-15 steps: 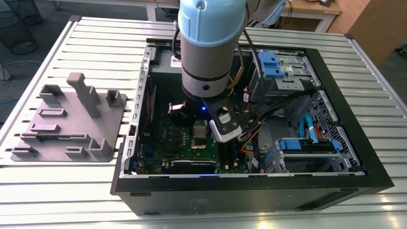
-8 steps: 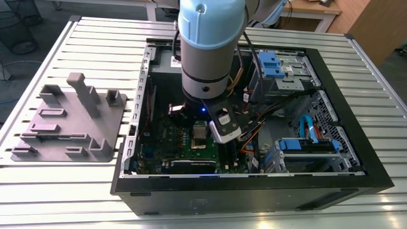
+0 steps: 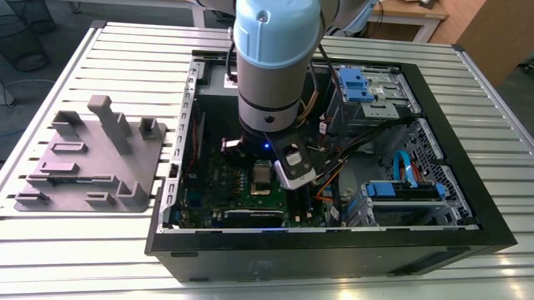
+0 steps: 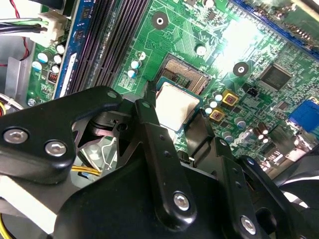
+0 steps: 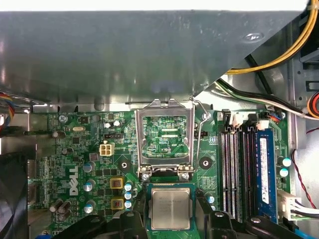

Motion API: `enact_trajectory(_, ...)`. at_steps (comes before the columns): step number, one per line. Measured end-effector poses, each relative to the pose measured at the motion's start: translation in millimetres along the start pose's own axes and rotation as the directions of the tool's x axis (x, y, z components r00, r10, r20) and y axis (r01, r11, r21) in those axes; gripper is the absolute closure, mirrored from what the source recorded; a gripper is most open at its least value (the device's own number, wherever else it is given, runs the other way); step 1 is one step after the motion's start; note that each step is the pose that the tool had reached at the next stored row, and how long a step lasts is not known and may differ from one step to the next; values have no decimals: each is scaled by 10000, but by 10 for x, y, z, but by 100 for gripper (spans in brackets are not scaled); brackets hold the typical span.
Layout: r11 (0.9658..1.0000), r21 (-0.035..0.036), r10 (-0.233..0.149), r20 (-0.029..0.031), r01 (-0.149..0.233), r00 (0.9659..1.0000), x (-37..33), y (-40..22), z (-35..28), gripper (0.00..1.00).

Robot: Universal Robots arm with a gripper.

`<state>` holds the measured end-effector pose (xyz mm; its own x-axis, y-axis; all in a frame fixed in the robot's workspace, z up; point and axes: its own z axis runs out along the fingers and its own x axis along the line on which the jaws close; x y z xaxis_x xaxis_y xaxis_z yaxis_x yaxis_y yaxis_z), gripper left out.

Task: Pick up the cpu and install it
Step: 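Place the cpu into insertion slot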

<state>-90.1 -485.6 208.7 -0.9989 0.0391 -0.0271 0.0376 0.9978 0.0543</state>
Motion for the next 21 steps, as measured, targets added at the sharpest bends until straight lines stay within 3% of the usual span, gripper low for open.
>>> enact_trajectory(21, 10000, 0, -24, -1, 24, 10000, 1, -68, 123, 53)
